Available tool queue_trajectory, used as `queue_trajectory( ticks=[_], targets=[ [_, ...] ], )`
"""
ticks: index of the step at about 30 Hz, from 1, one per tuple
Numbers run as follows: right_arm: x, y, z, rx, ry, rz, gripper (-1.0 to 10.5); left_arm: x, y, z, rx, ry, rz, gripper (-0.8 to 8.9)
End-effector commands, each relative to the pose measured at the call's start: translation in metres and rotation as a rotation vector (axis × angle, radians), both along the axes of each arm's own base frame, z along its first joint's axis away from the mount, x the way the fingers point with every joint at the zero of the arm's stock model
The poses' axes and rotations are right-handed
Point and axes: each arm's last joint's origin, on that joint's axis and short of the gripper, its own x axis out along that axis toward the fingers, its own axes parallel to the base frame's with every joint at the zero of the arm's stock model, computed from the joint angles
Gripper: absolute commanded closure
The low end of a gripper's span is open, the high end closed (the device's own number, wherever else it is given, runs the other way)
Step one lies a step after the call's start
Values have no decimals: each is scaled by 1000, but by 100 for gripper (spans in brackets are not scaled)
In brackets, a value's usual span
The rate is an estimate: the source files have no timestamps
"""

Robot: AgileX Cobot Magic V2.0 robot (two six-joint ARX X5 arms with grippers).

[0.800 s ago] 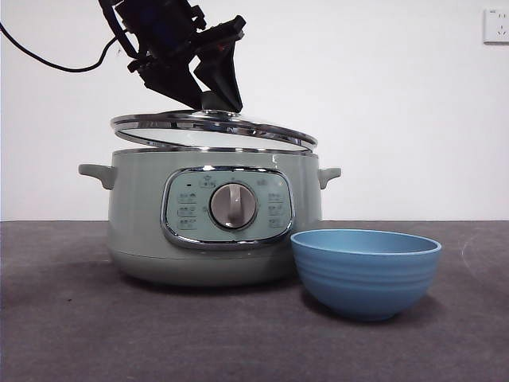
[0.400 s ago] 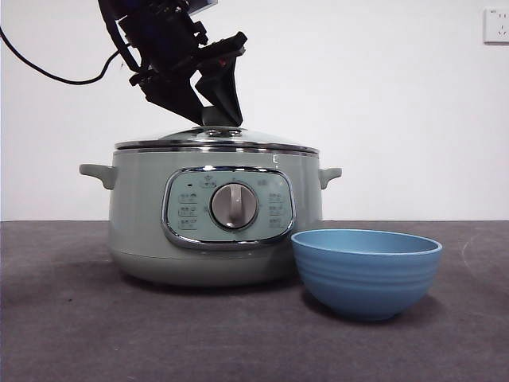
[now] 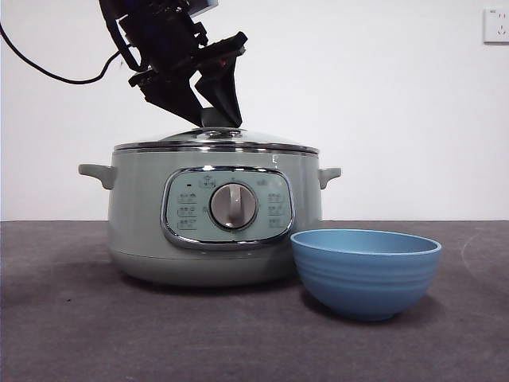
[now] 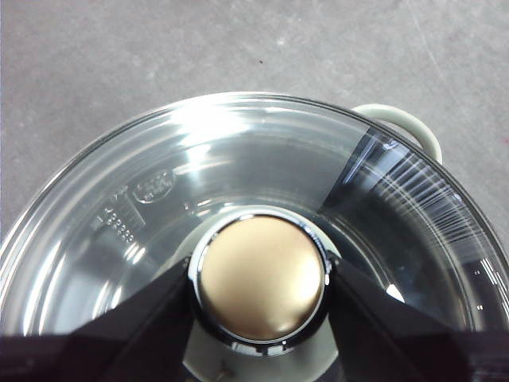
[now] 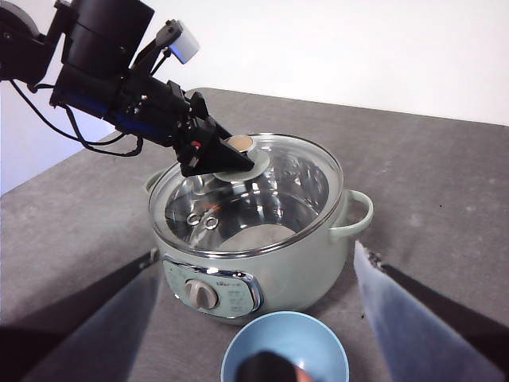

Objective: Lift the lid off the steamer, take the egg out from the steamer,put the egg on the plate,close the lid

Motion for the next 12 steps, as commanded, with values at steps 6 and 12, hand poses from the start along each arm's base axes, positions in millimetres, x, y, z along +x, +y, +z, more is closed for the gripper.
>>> queue_trajectory(
  ticks=[6, 12],
  targets=[
    [-1, 0, 0, 5, 7, 3, 537, 0, 0, -13, 47, 58, -5, 307],
    [-2, -1, -4, -20, 43, 3, 537, -1, 1, -9, 40, 46, -5, 297]
  ],
)
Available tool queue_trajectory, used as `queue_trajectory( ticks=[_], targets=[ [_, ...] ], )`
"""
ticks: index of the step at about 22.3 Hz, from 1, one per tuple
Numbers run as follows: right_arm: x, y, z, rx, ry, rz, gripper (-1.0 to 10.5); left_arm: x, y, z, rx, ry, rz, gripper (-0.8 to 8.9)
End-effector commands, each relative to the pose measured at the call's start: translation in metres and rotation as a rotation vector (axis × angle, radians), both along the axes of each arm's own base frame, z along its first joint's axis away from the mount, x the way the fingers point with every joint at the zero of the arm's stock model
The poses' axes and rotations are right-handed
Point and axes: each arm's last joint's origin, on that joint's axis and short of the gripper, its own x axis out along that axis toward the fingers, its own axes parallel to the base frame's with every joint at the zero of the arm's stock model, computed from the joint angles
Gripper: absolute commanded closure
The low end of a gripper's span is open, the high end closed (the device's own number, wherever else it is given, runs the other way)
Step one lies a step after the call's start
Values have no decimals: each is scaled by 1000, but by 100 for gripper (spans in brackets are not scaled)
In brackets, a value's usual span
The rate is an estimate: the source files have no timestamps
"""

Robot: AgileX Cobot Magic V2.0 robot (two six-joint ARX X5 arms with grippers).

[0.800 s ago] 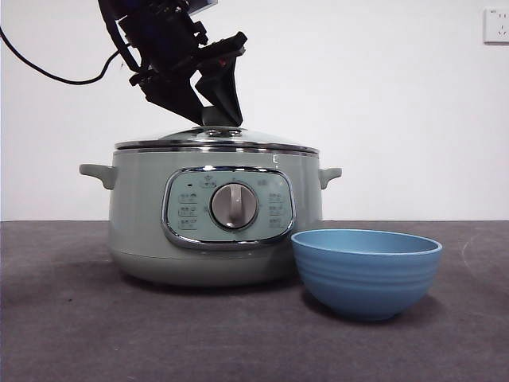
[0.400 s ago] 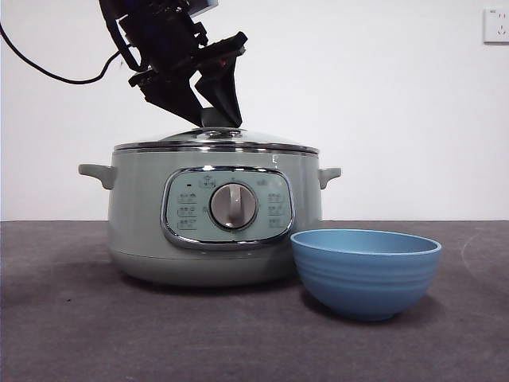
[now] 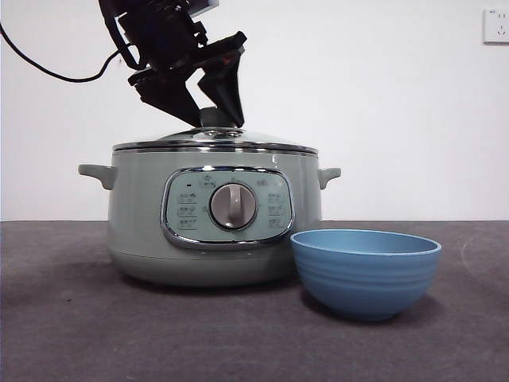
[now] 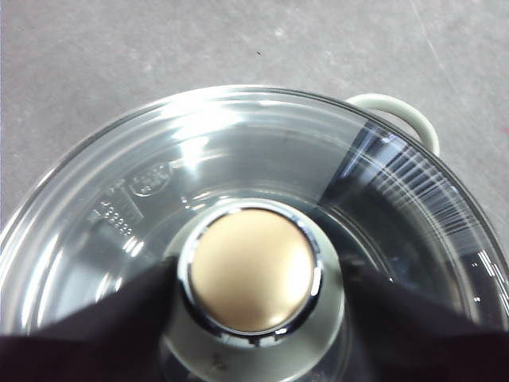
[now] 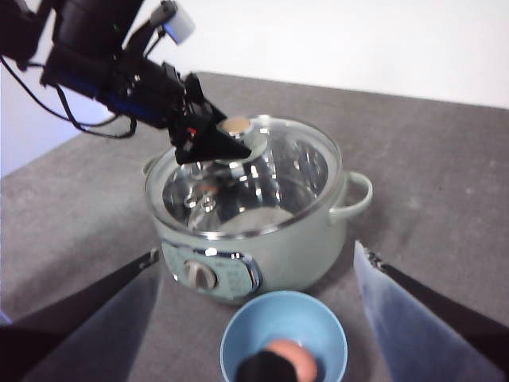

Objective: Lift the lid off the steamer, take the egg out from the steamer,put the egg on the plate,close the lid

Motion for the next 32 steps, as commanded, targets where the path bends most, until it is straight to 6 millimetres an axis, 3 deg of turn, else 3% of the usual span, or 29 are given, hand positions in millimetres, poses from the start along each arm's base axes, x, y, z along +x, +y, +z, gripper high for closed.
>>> queue_trajectory(
  ticks=[1, 7, 13, 23, 32],
  targets=[
    [-1, 0, 1, 5, 5, 1, 537, -1, 1, -7, 24, 31, -2, 297],
    [-1, 0, 0, 1, 12, 2, 537, -12, 7, 13, -3, -14, -2, 297],
    [-2, 0, -3, -7, 38, 27, 537, -37, 21, 45, -26, -54, -3, 297],
    [-6, 0, -9, -17, 116, 105, 537, -121, 64, 97, -114, 19, -103, 312],
    [-8, 0, -13, -30, 172, 147, 538, -189, 98, 117, -188, 101, -212, 333]
  ],
)
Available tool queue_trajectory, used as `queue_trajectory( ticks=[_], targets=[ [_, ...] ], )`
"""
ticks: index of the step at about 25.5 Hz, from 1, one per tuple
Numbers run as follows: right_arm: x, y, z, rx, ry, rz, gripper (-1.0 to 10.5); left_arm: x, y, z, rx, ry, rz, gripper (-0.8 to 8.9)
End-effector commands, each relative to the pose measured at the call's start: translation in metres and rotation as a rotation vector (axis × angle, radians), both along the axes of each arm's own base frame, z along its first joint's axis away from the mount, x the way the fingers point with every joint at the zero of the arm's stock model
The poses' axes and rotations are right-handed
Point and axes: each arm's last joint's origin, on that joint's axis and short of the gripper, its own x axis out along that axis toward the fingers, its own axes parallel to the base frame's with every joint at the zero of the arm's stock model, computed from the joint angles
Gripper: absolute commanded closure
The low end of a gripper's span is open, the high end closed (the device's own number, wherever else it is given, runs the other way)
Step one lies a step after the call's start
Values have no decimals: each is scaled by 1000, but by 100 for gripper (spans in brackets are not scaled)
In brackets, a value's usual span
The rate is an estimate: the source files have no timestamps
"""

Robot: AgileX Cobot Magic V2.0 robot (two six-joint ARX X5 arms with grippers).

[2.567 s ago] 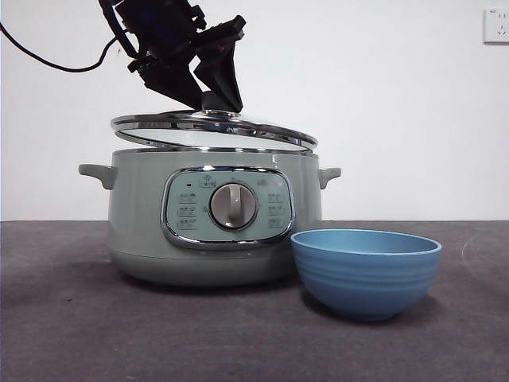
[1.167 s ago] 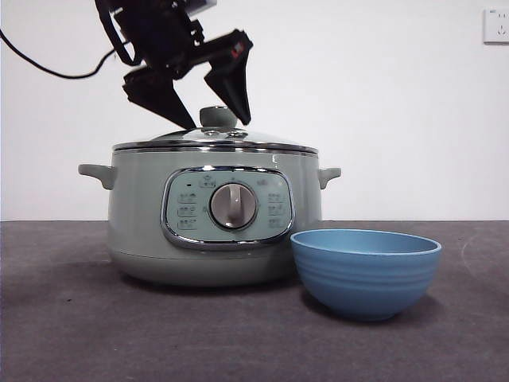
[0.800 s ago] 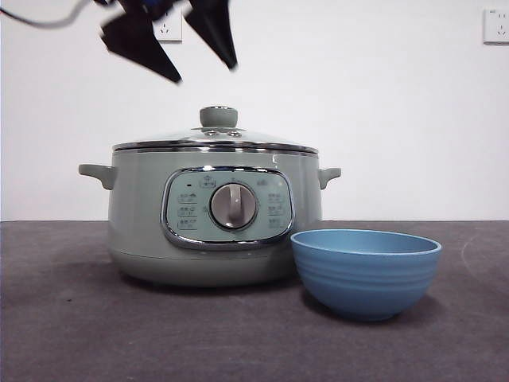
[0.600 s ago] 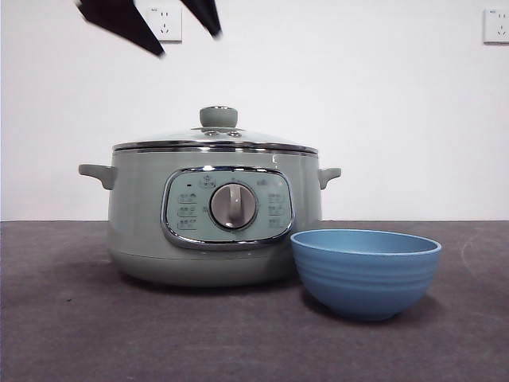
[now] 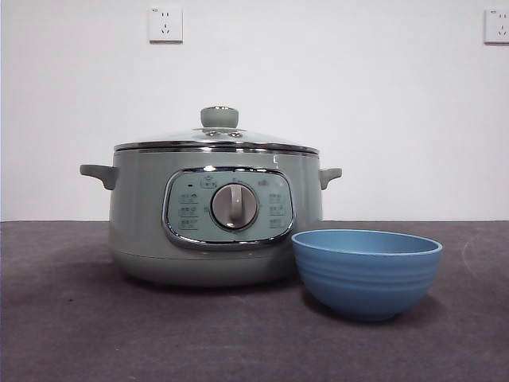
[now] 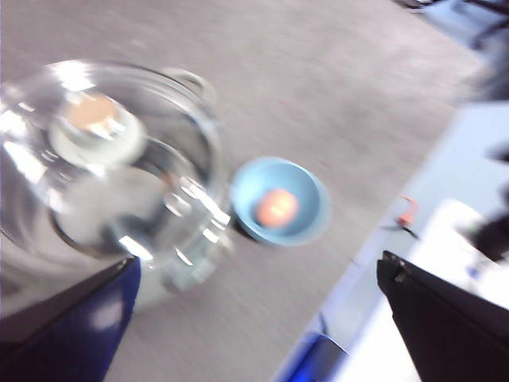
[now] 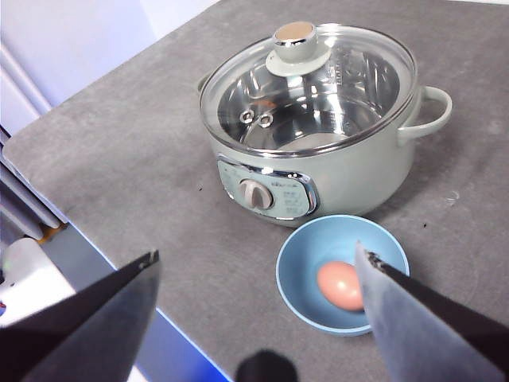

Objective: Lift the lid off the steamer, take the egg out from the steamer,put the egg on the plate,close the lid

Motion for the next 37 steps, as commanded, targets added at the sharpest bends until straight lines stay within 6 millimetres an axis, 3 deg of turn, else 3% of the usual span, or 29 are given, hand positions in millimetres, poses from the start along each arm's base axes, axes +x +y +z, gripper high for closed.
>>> queue_trajectory(
  ticks=[1, 5, 8, 9, 11, 37],
  targets=[
    [-1, 0, 1, 5, 9, 1, 539, -12, 6, -2, 8, 34, -1, 379],
    [-2, 0, -1, 4, 26, 19, 547, -25, 14, -3, 29, 70, 0, 626],
    [-3, 1, -1, 23, 45, 72, 752, -28, 15, -4, 45, 95, -1, 812],
    [-3, 1, -1, 24, 46, 76, 832, -28, 16, -5, 49, 102, -1, 828],
    [-4, 1, -1, 33, 52, 98, 969, -29, 16, -6, 57, 111, -3, 822],
    [-6, 2, -3, 38, 86, 134, 945, -29, 16, -6, 63, 107, 4, 816]
  ],
)
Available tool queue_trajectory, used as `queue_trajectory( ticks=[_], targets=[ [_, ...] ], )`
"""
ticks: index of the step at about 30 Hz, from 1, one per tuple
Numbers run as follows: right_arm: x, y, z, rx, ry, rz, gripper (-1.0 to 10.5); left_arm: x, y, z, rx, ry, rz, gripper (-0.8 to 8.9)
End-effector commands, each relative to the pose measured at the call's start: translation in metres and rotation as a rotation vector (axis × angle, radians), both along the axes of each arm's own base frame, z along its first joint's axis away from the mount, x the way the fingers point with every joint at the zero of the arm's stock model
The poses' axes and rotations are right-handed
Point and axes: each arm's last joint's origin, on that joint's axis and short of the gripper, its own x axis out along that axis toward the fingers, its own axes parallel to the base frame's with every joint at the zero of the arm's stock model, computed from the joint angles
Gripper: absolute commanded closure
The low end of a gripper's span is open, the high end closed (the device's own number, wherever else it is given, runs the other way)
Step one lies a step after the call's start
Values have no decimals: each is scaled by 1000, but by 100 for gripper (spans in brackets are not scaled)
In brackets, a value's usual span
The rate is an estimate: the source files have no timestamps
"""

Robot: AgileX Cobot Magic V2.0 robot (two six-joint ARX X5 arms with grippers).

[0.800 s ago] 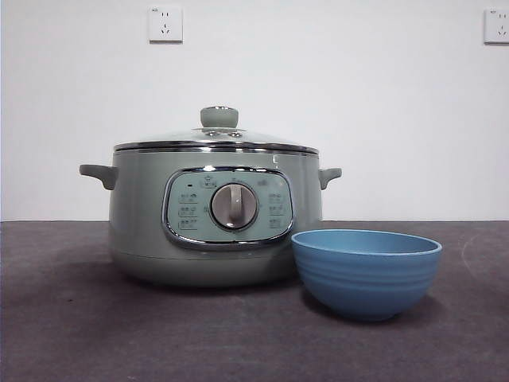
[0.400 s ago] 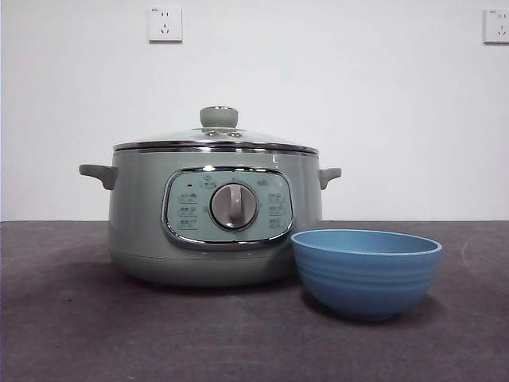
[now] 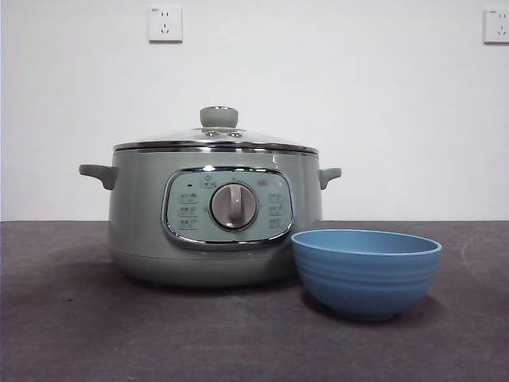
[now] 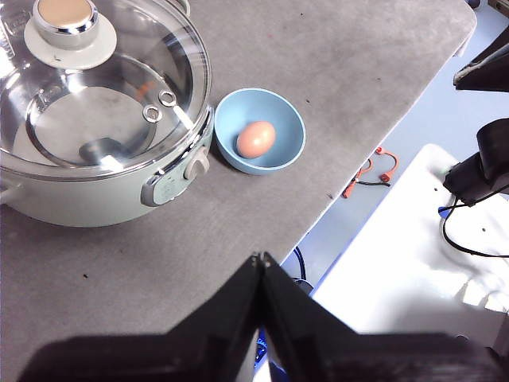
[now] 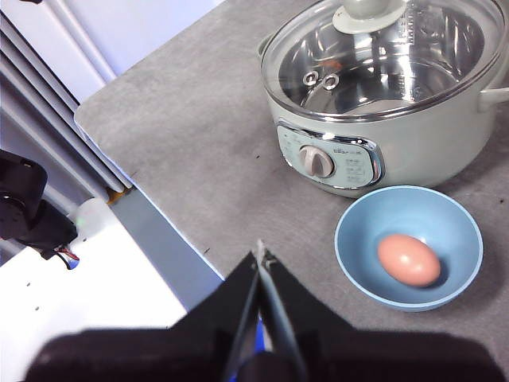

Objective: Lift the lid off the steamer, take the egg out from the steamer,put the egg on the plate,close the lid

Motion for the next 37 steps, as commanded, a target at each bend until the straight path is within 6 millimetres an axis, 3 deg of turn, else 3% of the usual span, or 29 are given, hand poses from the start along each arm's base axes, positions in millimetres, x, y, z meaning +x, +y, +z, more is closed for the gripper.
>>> queue_trajectory(
  ticks=[1, 7, 11, 14, 18, 21, 26, 31, 37],
  targets=[
    [-1, 0, 1, 9, 1, -2, 945, 0, 0, -2, 4, 4, -2, 816],
    [-1, 0, 1, 9, 1, -2, 945, 5, -3, 4, -32, -74, 1, 816],
    [-1, 0, 1, 8, 2, -2, 945, 18, 1, 21, -40, -392, 27, 816],
    [-1, 0, 1, 8, 1, -2, 945, 25, 15, 33, -106, -617, 136, 816],
    [-1, 0, 1, 8, 1, -3, 945, 19, 36, 26, -166, -771, 304, 816],
    [-1, 0, 1, 8, 1, -2, 945, 10, 50, 3, -147, -847, 404, 816],
    [-1, 0, 1, 8, 1, -3, 945, -1, 67, -57, -63, -906, 629, 816],
    [-1, 0, 1, 7, 1, -4, 945, -7, 74, -122, -31, -892, 701, 816],
    [0, 0, 1, 7, 1, -5, 945, -10, 78, -183, -30, -813, 775, 816]
  ],
)
